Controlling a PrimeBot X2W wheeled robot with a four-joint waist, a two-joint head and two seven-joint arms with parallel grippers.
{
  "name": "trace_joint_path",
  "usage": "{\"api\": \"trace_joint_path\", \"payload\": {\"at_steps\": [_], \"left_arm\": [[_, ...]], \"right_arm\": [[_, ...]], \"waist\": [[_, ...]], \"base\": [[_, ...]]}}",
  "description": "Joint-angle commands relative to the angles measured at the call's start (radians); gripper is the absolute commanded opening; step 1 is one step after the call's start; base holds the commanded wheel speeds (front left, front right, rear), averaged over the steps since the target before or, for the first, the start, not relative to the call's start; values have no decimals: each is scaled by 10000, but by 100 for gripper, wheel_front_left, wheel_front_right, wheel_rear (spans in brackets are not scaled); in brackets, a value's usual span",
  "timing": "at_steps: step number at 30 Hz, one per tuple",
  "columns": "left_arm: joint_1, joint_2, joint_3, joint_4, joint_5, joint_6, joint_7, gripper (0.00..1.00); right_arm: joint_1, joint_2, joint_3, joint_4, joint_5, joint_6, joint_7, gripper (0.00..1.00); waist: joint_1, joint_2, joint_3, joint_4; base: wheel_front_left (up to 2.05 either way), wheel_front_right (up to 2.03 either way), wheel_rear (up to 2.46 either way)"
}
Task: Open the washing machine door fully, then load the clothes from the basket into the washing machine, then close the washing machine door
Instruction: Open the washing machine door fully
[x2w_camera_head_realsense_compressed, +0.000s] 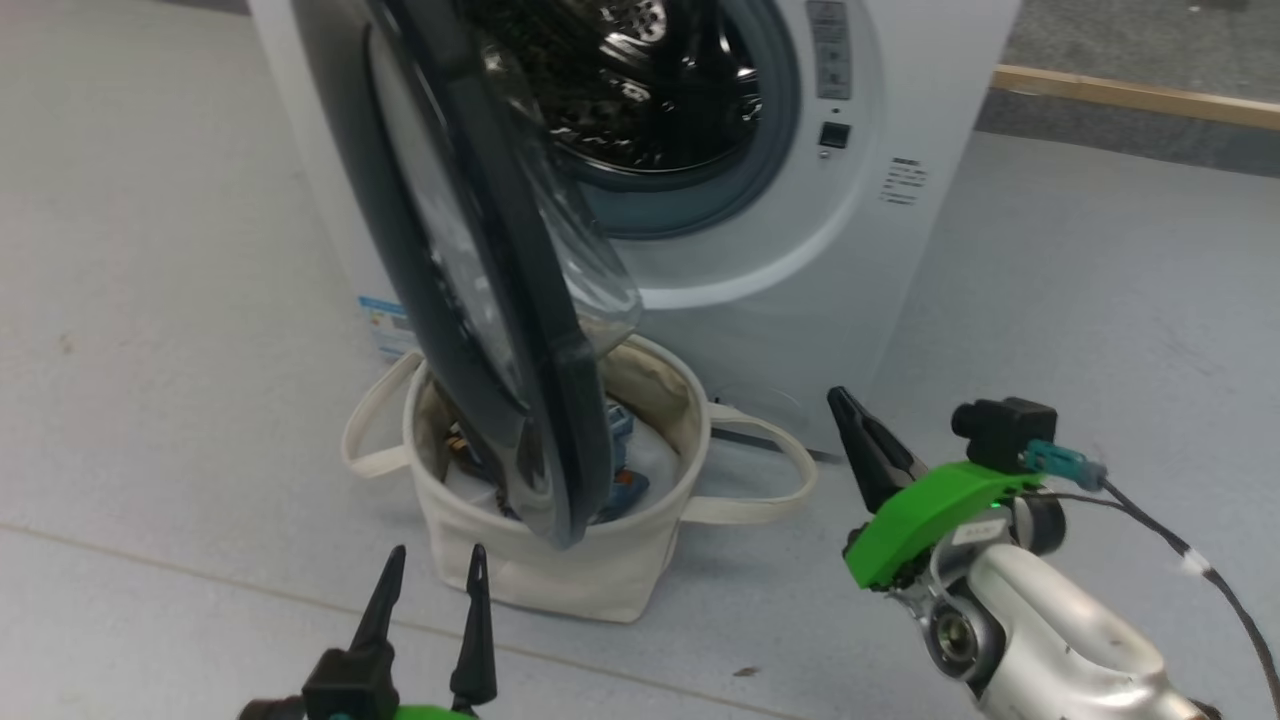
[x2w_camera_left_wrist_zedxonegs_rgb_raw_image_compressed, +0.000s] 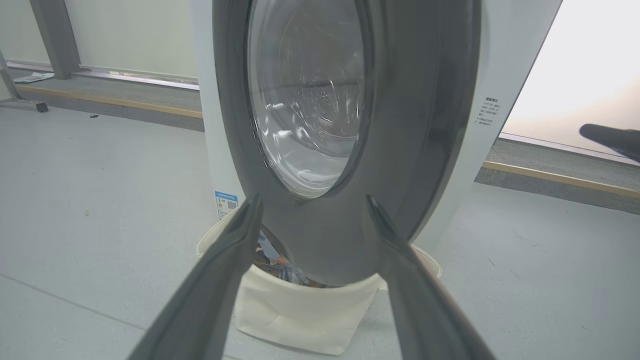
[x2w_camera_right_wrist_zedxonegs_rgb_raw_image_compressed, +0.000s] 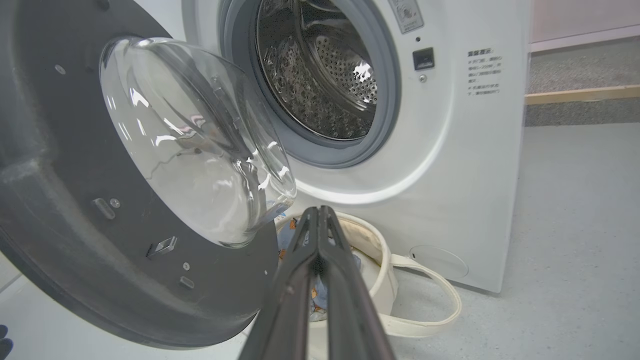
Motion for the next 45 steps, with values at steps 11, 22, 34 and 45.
{"api": "trace_joint_path", "payload": {"at_steps": [11, 22, 34, 45], "left_arm": [[-228, 74, 742, -546, 189, 33, -118, 100], [-355, 74, 673, -436, 411, 61, -118, 100], [-386, 74, 649, -410, 590, 41, -118, 100], [-409, 74, 629, -431, 669, 23, -118, 100]], "right_arm": [[3043, 890, -3811, -2857, -6076, 8, -139, 100], [4347, 1856, -5258, -3974, -7819, 8, -140, 100], [4320, 1978, -5406, -3902, -8113, 8, -141, 100], [4274, 1986, -5349, -3740, -7868, 8, -141, 100]], "waist": [[2, 0, -8, -881], [2, 0, 11, -1153], [2, 0, 88, -1136], [2, 0, 111, -1145]], "base": [[0, 0, 0], [0, 0, 0], [0, 0, 0], [0, 0, 0]]}}
